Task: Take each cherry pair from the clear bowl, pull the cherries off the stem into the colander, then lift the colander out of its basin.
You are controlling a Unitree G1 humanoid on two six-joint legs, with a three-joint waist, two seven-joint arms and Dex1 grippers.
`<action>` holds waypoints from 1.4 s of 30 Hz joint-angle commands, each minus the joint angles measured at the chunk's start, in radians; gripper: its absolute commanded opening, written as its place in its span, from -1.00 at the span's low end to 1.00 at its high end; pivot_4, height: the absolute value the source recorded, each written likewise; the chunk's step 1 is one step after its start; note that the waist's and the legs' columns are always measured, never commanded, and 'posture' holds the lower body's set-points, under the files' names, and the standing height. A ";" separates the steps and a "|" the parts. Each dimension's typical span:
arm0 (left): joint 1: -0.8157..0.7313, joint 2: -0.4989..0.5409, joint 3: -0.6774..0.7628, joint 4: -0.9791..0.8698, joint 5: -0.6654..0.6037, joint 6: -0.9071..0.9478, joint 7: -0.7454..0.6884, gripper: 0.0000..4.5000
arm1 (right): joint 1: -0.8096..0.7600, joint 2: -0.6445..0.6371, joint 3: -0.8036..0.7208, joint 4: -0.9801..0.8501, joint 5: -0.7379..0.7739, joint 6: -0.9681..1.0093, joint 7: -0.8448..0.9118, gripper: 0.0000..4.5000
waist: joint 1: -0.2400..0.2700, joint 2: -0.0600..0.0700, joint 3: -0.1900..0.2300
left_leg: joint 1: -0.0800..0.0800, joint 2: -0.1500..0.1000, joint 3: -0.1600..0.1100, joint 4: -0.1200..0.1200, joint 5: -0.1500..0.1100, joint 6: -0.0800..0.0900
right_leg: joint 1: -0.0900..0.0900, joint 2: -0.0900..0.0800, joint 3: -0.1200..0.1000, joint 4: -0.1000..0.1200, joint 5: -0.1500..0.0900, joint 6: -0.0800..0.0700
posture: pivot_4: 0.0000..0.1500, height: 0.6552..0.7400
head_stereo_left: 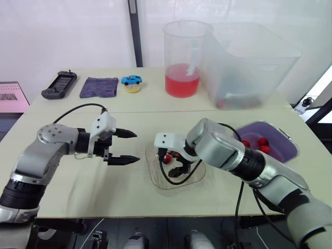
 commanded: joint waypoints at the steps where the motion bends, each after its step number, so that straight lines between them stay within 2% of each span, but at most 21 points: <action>1: -0.019 0.005 0.006 -0.020 0.001 -0.008 0.000 1.00 | 0.005 -0.022 0.022 -0.014 0.028 -0.075 -0.020 0.99 | 0.000 0.000 0.000 | 0.000 0.000 0.000 0.000 0.000 0.000 | 0.000 0.000 0.000 0.000 0.000 0.000 | 1.00 0.85; 8: -0.012 0.007 0.007 -0.033 0.001 -0.003 0.008 1.00 | 0.005 -0.092 0.078 -0.009 0.042 -0.285 0.048 0.99 | 0.001 0.000 0.000 | 0.000 0.000 0.000 0.000 0.000 0.000 | 0.000 0.000 0.000 0.000 0.000 0.000 | 1.00 0.85; 15: -0.002 0.009 0.010 -0.041 0.001 -0.005 0.012 1.00 | -0.008 -0.150 0.086 0.024 -0.002 -0.477 0.125 0.99 | 0.000 0.000 0.000 | 0.000 0.000 0.000 0.000 0.000 0.000 | 0.000 0.000 0.000 0.000 0.000 0.000 | 1.00 0.85; 24: -0.007 0.000 0.001 -0.027 0.011 -0.016 0.013 1.00 | -0.078 -0.204 0.098 0.101 -0.101 -0.709 0.308 0.99 | 0.002 0.000 0.000 | 0.000 0.000 0.000 0.000 0.000 0.000 | 0.000 0.000 0.000 0.000 0.000 0.000 | 1.00 0.85; 29: -0.007 -0.008 -0.001 -0.019 0.023 -0.026 0.015 1.00 | -0.111 -0.109 0.022 0.147 -0.090 -0.582 0.298 0.99 | -0.006 0.000 0.000 | 0.000 0.001 0.000 0.000 0.000 -0.001 | 0.000 0.001 0.000 0.000 0.000 0.000 | 1.00 0.85; 34: 0.005 -0.013 0.003 -0.023 0.028 -0.030 0.020 1.00 | -0.093 -0.030 -0.055 0.098 -0.039 -0.282 0.244 0.99 | -0.006 0.000 0.000 | 0.000 0.000 0.000 0.000 0.001 -0.002 | 0.000 0.000 0.000 0.000 0.000 0.000 | 1.00 0.85; 38: 0.011 -0.014 0.005 -0.027 0.029 -0.030 0.022 1.00 | -0.072 -0.005 -0.078 0.047 0.009 -0.064 0.166 0.99 | 0.002 0.000 0.000 | 0.000 0.000 0.000 0.000 0.001 -0.001 | 0.000 0.000 0.000 0.000 0.000 0.000 | 1.00 0.85; 42: 0.002 -0.017 0.002 -0.018 0.030 -0.033 0.017 1.00 | -0.039 0.012 -0.081 0.013 0.057 0.046 0.074 0.99 | 0.002 0.000 0.000 | 0.000 0.000 0.000 0.000 0.000 -0.001 | 0.000 0.000 0.000 0.000 0.000 0.000 | 1.00 0.85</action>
